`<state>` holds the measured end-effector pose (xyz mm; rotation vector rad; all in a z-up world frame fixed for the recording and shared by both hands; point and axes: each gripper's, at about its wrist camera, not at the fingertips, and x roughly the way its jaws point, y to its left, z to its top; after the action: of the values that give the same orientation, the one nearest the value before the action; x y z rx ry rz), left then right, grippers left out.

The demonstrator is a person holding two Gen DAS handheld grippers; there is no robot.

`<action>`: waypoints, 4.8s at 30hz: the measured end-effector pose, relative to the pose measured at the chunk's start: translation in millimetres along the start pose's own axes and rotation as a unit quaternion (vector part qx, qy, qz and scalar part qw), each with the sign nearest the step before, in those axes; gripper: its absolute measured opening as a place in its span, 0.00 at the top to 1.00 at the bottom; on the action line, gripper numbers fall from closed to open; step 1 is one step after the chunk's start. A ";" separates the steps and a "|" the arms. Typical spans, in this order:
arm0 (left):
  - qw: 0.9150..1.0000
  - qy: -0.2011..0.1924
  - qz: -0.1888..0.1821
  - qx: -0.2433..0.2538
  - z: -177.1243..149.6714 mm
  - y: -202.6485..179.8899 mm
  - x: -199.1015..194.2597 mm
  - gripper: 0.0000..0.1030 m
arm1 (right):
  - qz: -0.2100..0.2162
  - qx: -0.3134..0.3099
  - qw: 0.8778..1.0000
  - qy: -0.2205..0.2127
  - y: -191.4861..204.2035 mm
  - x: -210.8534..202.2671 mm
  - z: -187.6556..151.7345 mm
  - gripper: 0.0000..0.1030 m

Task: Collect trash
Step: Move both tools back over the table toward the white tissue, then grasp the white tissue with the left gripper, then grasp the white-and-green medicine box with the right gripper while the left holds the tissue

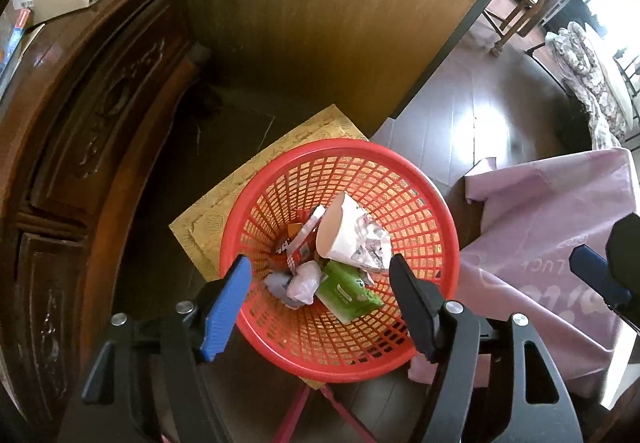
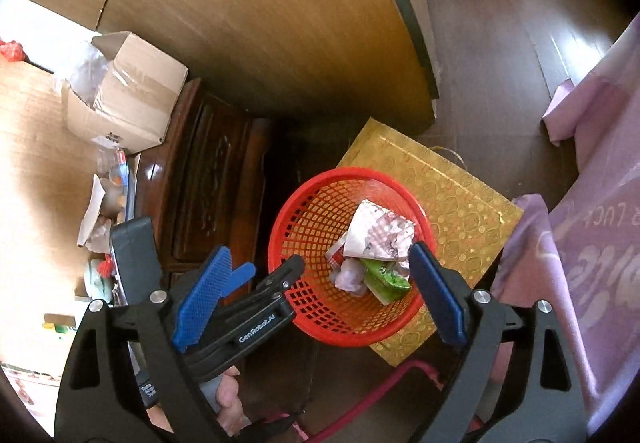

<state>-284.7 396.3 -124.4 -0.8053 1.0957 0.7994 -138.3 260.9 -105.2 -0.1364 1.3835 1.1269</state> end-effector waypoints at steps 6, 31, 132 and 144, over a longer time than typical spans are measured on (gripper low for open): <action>1.000 -0.018 -0.006 0.016 1.8 -17.6 -22.3 0.30 | -0.010 0.002 0.998 -0.057 -4.0 -28.2 1.1 0.15; 0.979 -0.095 -0.043 0.176 -18.0 -197.7 -93.2 0.17 | -0.102 0.071 0.954 -0.272 -160.5 -264.7 -52.0 0.13; 0.904 -0.033 -0.220 0.366 -89.8 -526.3 -54.5 0.82 | -0.285 0.245 0.877 -0.298 -406.7 -325.6 -82.9 0.07; 0.902 -0.027 -0.213 0.375 -86.9 -527.3 -46.1 0.82 | -0.321 0.184 0.892 -0.262 -425.2 -318.3 -37.2 0.07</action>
<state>121.2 61.6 -19.9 -0.3306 1.0136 -0.0018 194.5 -153.7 -76.5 -0.0056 0.9264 0.2952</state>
